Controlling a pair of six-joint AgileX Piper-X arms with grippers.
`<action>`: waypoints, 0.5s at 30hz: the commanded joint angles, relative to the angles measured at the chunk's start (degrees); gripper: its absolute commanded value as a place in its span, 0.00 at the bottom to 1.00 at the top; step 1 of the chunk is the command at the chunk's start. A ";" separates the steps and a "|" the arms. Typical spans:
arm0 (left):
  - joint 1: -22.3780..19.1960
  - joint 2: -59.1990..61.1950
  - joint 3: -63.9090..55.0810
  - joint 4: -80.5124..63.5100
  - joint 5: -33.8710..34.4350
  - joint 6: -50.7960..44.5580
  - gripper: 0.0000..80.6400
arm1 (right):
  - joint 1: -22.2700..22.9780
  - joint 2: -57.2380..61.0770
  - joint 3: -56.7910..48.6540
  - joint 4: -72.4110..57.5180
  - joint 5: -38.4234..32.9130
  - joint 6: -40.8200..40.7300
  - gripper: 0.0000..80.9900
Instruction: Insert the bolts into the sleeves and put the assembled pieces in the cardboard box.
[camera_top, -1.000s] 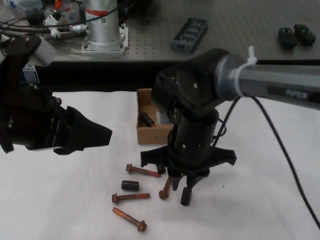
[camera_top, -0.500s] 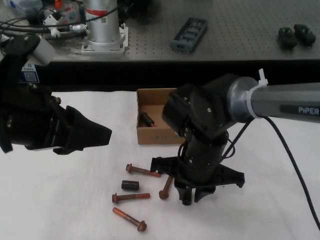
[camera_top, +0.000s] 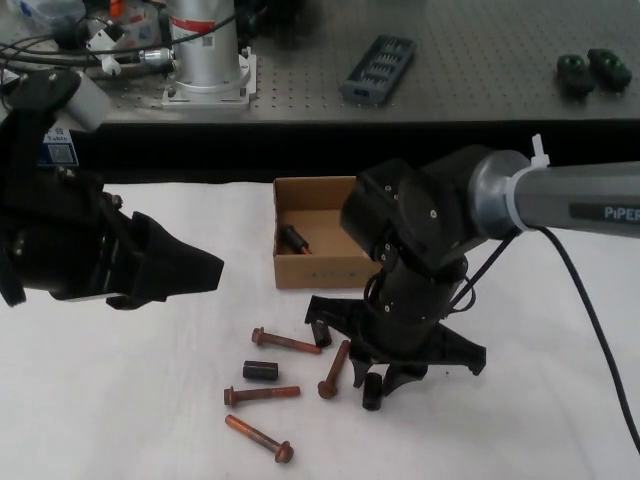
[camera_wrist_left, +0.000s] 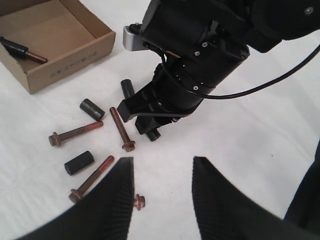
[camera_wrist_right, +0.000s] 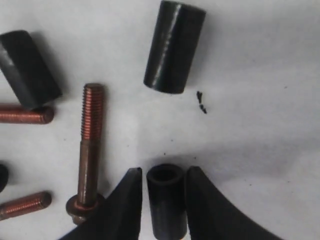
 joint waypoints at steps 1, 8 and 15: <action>0.14 -0.60 -0.16 0.27 0.08 -0.22 0.35 | -0.10 0.20 -0.01 2.46 -2.07 -0.50 0.29; 0.14 -0.60 -0.16 0.27 0.08 -0.22 0.35 | 0.29 0.20 -0.01 3.85 -0.95 -1.83 0.29; 0.14 -0.60 -0.16 0.27 0.08 -0.05 0.35 | 0.38 0.20 -0.01 4.27 -0.95 -4.65 0.03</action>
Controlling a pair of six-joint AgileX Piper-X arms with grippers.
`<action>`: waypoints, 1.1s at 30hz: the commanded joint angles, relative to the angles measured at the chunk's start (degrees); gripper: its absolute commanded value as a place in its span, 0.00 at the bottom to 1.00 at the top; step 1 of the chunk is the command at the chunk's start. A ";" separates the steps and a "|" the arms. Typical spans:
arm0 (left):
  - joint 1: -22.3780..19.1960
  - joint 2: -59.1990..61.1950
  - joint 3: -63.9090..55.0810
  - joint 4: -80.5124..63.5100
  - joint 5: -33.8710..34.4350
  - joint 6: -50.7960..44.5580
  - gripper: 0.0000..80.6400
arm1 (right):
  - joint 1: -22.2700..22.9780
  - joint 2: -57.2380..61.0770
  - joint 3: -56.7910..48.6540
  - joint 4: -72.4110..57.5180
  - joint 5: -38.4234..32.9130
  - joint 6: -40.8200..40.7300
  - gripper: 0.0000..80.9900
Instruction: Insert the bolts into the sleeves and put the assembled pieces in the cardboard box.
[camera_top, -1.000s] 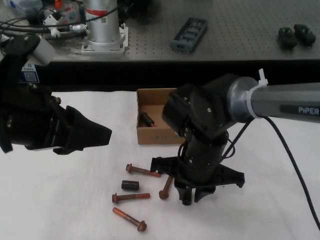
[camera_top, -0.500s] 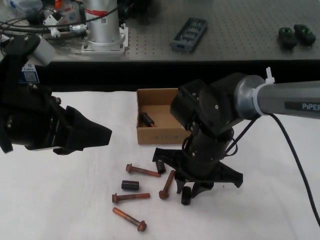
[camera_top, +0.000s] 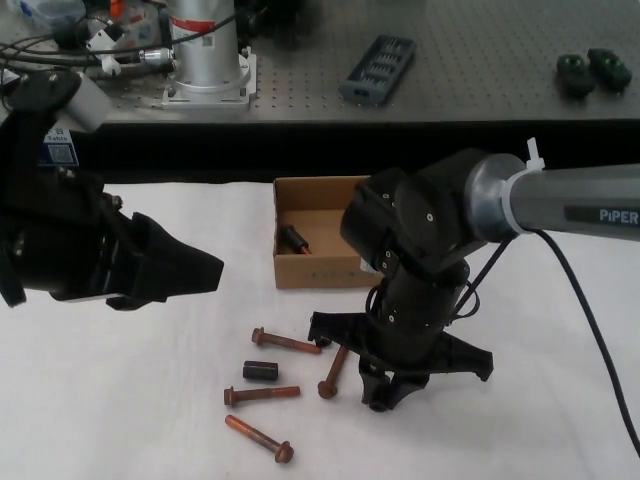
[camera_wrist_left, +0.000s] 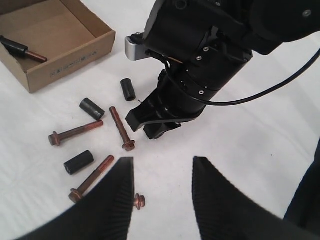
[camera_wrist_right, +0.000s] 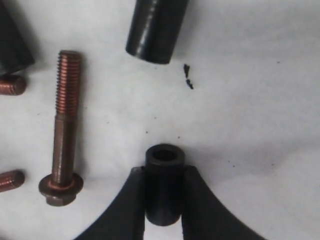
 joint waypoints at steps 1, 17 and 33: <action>0.14 -0.60 -0.16 0.13 0.08 0.04 0.35 | 0.23 -0.01 -0.01 0.73 -0.10 -1.88 0.03; -3.11 -0.41 -0.16 3.04 -2.26 25.18 0.35 | -0.09 -16.37 0.19 2.79 16.56 -22.66 0.03; -17.16 14.26 -0.30 0.88 -22.89 43.60 0.27 | -1.14 -52.01 13.95 -1.12 14.27 -35.72 0.04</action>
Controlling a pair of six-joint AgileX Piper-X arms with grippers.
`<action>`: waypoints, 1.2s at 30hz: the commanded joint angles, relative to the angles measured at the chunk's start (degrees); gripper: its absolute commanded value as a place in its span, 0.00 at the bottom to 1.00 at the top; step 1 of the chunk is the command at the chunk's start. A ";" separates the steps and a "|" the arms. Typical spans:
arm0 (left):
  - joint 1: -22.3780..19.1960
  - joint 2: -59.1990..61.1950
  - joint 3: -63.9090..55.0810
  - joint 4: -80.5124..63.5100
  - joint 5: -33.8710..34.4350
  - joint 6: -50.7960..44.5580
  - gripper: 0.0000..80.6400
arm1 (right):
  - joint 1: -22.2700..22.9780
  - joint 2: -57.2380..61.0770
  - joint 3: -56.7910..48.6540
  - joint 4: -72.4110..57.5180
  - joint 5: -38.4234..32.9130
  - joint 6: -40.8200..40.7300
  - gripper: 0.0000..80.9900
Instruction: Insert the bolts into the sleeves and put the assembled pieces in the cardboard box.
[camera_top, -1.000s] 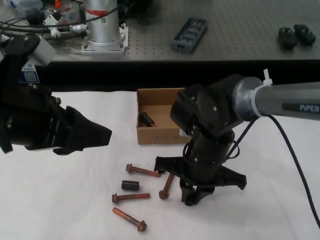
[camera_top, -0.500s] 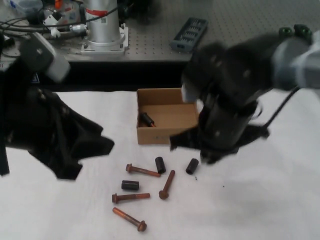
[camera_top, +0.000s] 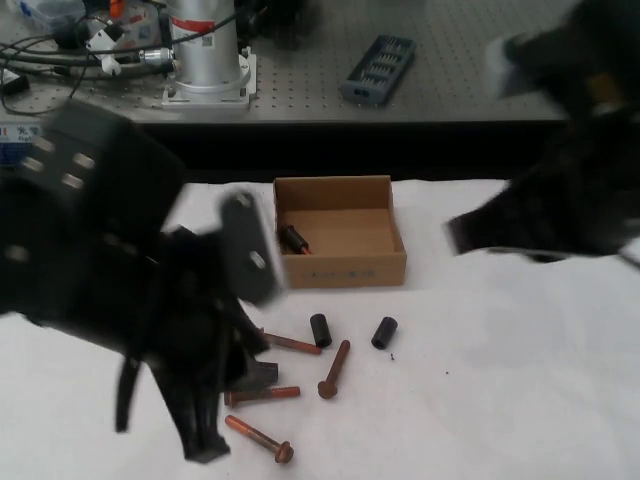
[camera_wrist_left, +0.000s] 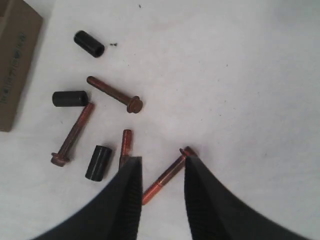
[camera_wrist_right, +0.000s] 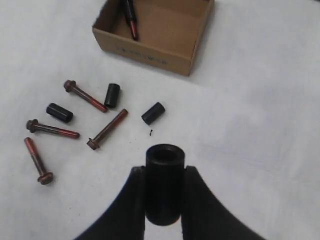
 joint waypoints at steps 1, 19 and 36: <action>-3.79 5.08 -0.30 -0.51 -8.65 6.94 0.27 | -1.23 -8.66 1.86 -0.38 -0.98 -2.09 0.04; -5.25 22.77 -11.67 4.80 -13.78 13.92 0.27 | -4.23 -22.86 2.20 6.12 -2.11 -2.51 0.04; -5.25 25.55 -12.08 9.78 -13.66 14.93 0.42 | -4.23 -22.86 2.20 6.65 -2.25 -2.94 0.04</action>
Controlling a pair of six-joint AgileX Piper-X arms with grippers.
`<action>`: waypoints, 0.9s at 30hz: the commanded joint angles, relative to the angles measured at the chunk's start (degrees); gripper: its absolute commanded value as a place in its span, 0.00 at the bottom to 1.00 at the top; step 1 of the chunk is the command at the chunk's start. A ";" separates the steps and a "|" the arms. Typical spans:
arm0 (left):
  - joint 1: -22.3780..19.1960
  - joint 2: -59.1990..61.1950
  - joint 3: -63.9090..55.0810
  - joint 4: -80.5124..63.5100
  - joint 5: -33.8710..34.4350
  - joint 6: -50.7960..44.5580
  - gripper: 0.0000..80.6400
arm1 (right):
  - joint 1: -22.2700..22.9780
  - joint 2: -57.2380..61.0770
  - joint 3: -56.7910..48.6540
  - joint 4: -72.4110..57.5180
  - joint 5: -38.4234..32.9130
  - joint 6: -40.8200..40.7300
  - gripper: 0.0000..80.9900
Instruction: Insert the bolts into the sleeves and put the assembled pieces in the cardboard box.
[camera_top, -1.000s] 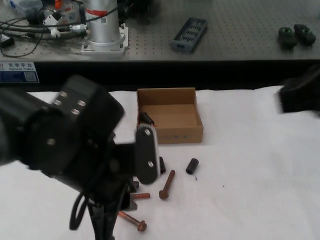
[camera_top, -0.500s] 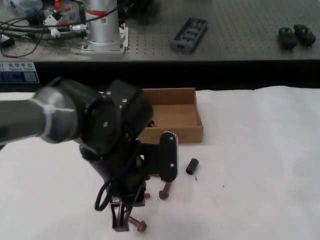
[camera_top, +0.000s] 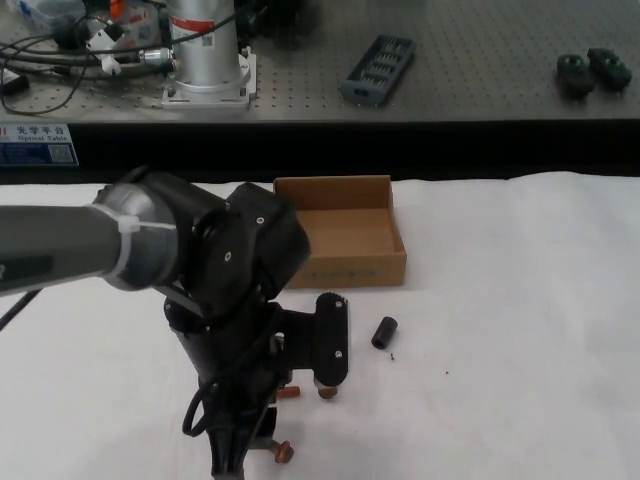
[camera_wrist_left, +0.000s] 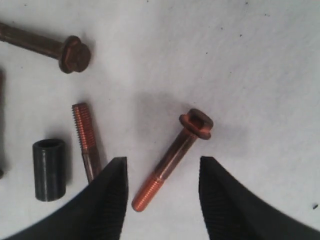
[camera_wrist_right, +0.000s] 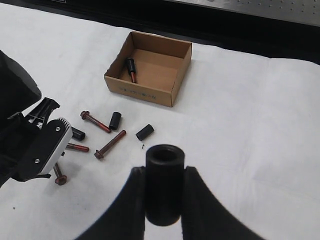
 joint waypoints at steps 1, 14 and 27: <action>-0.22 0.38 -0.57 1.17 1.38 1.37 0.42 | -0.35 -0.42 -0.13 0.22 -0.38 -0.49 0.04; -2.41 5.94 -0.46 1.59 1.11 3.16 0.42 | -0.35 -0.42 -0.13 0.22 -0.38 -0.49 0.04; -2.41 7.57 -0.46 1.59 -2.07 1.73 0.00 | -0.35 -0.42 -0.13 0.22 -0.38 -0.49 0.04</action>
